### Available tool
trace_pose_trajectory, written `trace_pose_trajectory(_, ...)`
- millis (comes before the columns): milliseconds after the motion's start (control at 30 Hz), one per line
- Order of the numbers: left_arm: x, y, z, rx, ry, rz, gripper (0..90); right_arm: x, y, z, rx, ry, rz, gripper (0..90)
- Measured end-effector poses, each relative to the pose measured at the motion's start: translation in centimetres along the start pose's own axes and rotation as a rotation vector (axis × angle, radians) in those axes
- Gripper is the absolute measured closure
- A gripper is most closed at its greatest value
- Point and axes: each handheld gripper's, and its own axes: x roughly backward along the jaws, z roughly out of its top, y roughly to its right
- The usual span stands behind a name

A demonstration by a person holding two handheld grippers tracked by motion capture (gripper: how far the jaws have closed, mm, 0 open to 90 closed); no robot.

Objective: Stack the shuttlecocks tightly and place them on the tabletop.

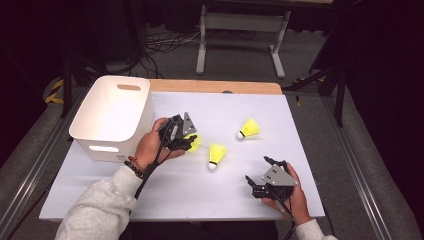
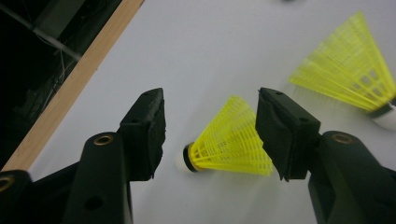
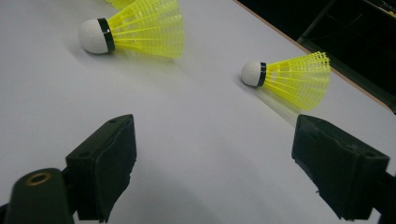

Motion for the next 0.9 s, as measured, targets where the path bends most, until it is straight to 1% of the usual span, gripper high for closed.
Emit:
trace_pose_trajectory(33,-1.1,-0.4,0.2,-0.002,-0.017,0.002,43.4,0.0,0.0,0.0,0.0,-0.001,0.0,15.0)
trace_pose_trajectory(67,-1.7,-0.7,0.3,0.0,-0.034,-0.006,42.7,0.0,0.0,0.0,0.001,-0.002,0.0,14.9)
trace_pose_trajectory(100,-2.5,-1.0,0.3,0.015,-0.047,-0.042,42.3,0.0,0.0,0.0,0.003,0.001,-0.002,14.9)
trace_pose_trajectory(133,-3.6,-1.3,0.3,0.025,-0.055,-0.094,42.5,0.2,0.0,0.1,0.005,0.005,-0.004,14.9)
trace_pose_trajectory(167,-4.2,-1.3,0.3,0.011,-0.075,-0.112,42.5,0.2,0.1,0.0,0.005,0.007,-0.005,14.9)
trace_pose_trajectory(200,-4.2,-1.3,0.3,0.011,-0.075,-0.112,43.3,0.2,0.1,0.0,0.004,0.008,-0.005,14.9)
trace_pose_trajectory(233,-4.5,-1.3,0.3,0.001,-0.092,-0.115,43.3,0.2,0.1,0.0,0.004,0.008,-0.005,14.9)
trace_pose_trajectory(267,-5.1,-1.3,0.3,-0.033,-0.127,-0.109,45.9,0.2,0.2,-0.1,0.004,0.007,-0.005,14.9)
trace_pose_trajectory(300,-5.3,-1.2,0.3,-0.049,-0.141,-0.099,50.2,0.2,0.3,-0.2,-0.001,0.001,-0.008,14.9)
trace_pose_trajectory(333,-5.4,-1.2,0.3,-0.064,-0.146,-0.097,63.8,0.2,0.3,-0.2,-0.001,-0.001,-0.009,14.9)
trace_pose_trajectory(367,-5.5,-1.2,0.3,-0.071,-0.15,-0.103,63.8,0.2,0.3,-0.2,-0.001,-0.001,-0.009,14.9)
trace_pose_trajectory(400,-5.5,-1.1,0.3,-0.075,-0.153,-0.097,68.5,0.2,0.3,-0.2,0.0,0.0,-0.009,14.9)
trace_pose_trajectory(433,-5.4,-1.2,0.5,-0.085,-0.152,-0.09,78.5,0.4,0.3,-0.1,-0.001,0.005,-0.011,15.0)
trace_pose_trajectory(500,-4.9,-1.2,0.7,-0.086,-0.165,-0.077,83.3,0.3,0.3,-0.1,0.001,0.008,-0.011,15.0)
trace_pose_trajectory(533,-4.6,-1.3,0.8,-0.084,-0.18,-0.056,85.5,0.3,0.3,-0.1,0.001,0.006,-0.01,14.9)
trace_pose_trajectory(567,-4.3,-1.5,0.7,-0.07,-0.188,-0.041,87.1,0.2,0.2,-0.1,0.003,0.003,-0.009,14.9)
trace_pose_trajectory(600,-4.1,-1.7,0.7,-0.062,-0.199,-0.038,88.3,0.2,0.2,-0.1,0.007,0.0,-0.005,15.0)
trace_pose_trajectory(667,-3.6,-2.1,0.5,-0.042,-0.239,-0.018,89.2,0.1,0.1,-0.1,0.008,-0.004,0.0,15.0)
trace_pose_trajectory(700,-3.6,-2.1,0.5,-0.042,-0.239,-0.018,89.3,0.1,0.1,-0.1,0.008,-0.004,0.0,15.0)
trace_pose_trajectory(733,-3.4,-2.4,0.3,-0.021,-0.246,-0.018,89.3,0.1,0.0,-0.1,0.008,-0.006,0.002,14.9)
trace_pose_trajectory(767,-3.2,-2.6,0.2,-0.004,-0.266,-0.021,89.4,0.1,0.0,0.0,0.012,-0.004,0.0,14.9)
trace_pose_trajectory(800,-3.1,-2.8,0.1,-0.003,-0.273,-0.024,89.5,0.1,0.0,0.0,0.014,-0.004,-0.002,14.9)
trace_pose_trajectory(900,-3.1,-3.0,-0.1,0.024,-0.271,-0.035,89.4,0.1,-0.1,0.1,0.013,0.001,-0.001,14.9)
